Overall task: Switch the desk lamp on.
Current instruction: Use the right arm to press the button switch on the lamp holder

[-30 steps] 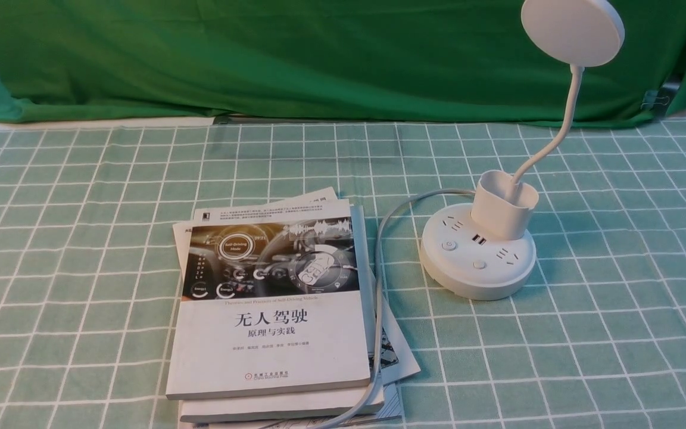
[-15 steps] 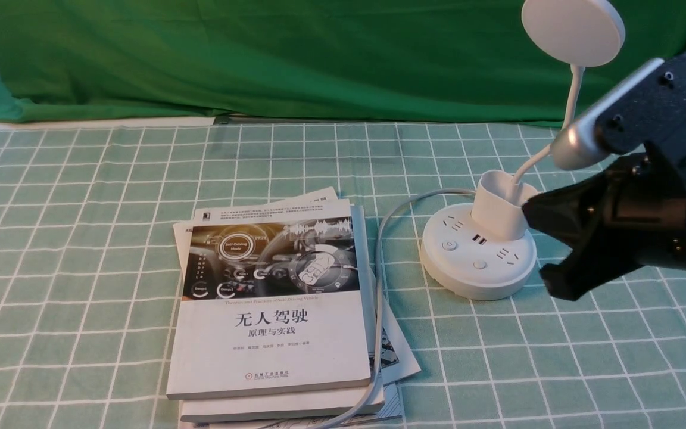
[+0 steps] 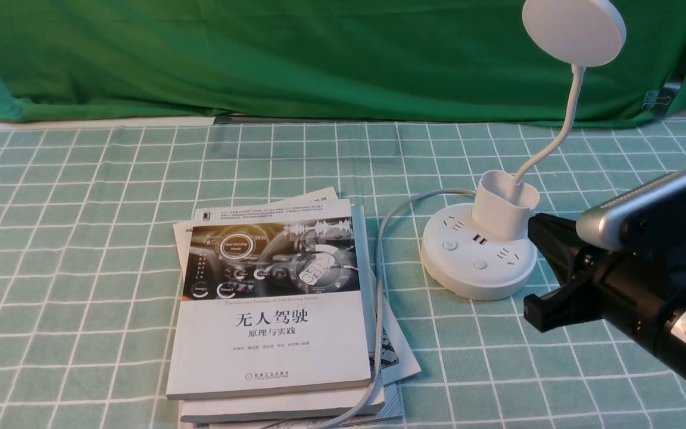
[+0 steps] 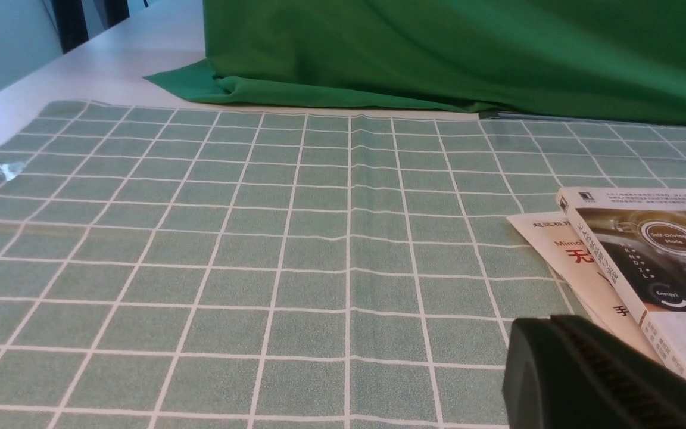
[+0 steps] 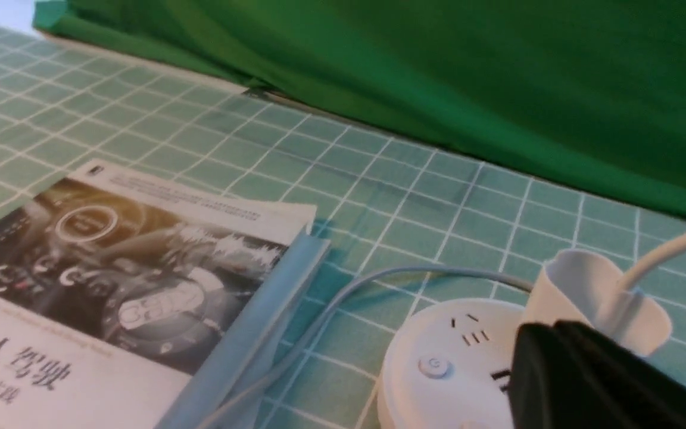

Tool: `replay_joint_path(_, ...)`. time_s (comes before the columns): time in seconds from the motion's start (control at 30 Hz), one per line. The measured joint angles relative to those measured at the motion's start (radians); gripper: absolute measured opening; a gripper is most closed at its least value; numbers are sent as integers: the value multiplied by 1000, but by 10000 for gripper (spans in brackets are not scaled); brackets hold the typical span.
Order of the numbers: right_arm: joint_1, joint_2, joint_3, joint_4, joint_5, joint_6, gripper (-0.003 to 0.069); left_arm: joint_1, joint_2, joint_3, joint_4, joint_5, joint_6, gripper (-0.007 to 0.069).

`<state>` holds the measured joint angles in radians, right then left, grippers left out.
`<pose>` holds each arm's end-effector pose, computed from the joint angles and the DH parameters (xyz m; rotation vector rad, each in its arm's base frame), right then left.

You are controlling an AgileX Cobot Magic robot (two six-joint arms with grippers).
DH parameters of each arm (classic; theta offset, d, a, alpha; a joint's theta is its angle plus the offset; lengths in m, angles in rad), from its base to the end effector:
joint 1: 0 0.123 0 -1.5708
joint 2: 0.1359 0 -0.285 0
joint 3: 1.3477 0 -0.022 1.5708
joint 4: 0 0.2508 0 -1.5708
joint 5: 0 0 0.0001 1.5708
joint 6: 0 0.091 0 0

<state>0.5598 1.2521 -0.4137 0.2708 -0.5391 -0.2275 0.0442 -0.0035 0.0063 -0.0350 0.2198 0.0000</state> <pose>0.2052 0.1138 0.2277 -0.3975 1.7614 0.2806 0.0557 0.0018 0.1913 -0.0611 1.7050 0.0010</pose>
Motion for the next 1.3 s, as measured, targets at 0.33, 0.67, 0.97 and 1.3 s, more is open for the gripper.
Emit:
replay_joint_path(0.33,-24,314,-45,44,-76,84,33,0,0,0,0,0,0,21)
replay_joint_path(0.67,-24,485,-141,1,-120,71,33,0,0,0,0,0,0,21)
replay_joint_path(0.97,-24,543,-146,-1,-217,68,33,0,0,0,0,0,0,21)
replay_joint_path(1.3,-24,599,-167,-2,-261,68,29,0,0,0,0,0,0,21)
